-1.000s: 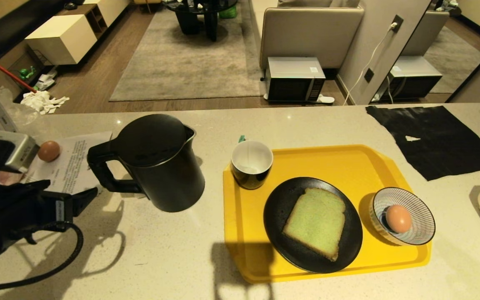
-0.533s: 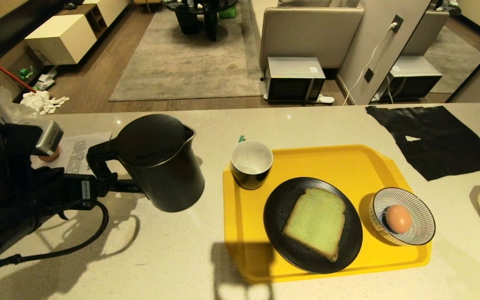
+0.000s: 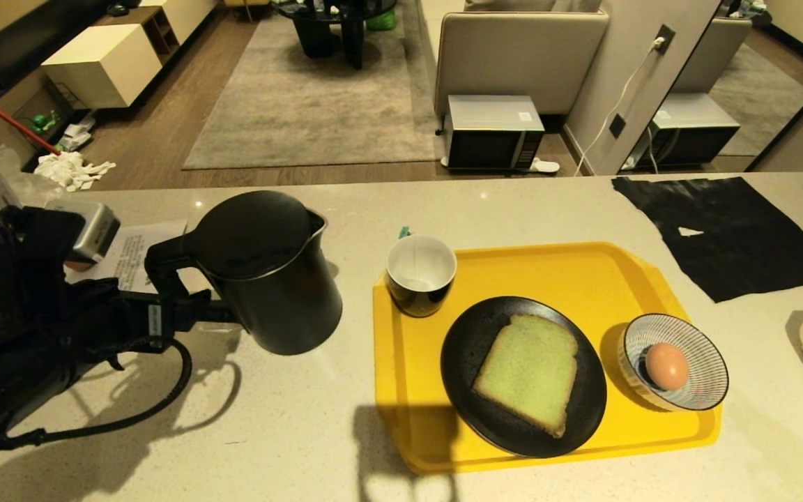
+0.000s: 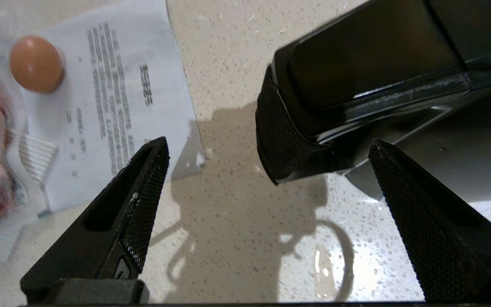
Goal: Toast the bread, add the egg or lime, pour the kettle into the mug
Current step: Pick up the kettle
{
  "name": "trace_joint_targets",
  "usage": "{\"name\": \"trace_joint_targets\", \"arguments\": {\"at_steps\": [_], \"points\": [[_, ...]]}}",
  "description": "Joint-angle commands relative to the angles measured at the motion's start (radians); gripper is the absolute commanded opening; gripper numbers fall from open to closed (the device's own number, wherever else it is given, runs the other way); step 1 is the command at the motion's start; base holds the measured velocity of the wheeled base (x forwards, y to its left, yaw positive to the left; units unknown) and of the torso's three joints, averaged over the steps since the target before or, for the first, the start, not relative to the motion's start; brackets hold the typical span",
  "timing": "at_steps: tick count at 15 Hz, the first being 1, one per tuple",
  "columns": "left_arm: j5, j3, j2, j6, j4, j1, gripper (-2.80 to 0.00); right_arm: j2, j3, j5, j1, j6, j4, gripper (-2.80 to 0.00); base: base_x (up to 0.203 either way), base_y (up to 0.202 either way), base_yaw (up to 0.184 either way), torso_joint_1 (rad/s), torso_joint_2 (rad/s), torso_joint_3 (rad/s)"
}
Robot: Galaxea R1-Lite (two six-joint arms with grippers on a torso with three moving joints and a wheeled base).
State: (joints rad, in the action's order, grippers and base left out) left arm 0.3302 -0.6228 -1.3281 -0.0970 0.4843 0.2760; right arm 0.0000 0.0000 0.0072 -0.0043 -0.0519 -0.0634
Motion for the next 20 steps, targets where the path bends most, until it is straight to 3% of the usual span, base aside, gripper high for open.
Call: {"name": "trace_joint_targets", "arguments": {"at_steps": [1, 3, 7, 20], "points": [[-0.044, 0.034, 0.010, -0.054, 0.041, -0.037, 0.00, 0.002, 0.028, 0.000, 0.000, 0.000, -0.001, -2.80, 0.000, 0.000, 0.000, 0.000, 0.00, 0.000], [-0.090, 0.041, 0.012, -0.075, 0.061, -0.080, 0.00, 0.002, 0.028, 0.000, 0.000, 0.000, -0.001, -2.80, 0.000, 0.000, 0.000, 0.000, 0.00, 0.000], [-0.093, 0.046, -0.008, -0.099, 0.125, -0.122, 0.00, 0.002, 0.027, 0.000, 0.001, 0.000, -0.001, -2.80, 0.000, 0.000, 0.000, 0.000, 0.00, 0.000], [-0.141, 0.034, -0.128, -0.155, 0.284, -0.121, 0.00, 0.002, 0.028, 0.000, 0.001, 0.000, -0.001, -2.80, 0.000, 0.000, 0.000, 0.000, 0.00, 0.000]]}}
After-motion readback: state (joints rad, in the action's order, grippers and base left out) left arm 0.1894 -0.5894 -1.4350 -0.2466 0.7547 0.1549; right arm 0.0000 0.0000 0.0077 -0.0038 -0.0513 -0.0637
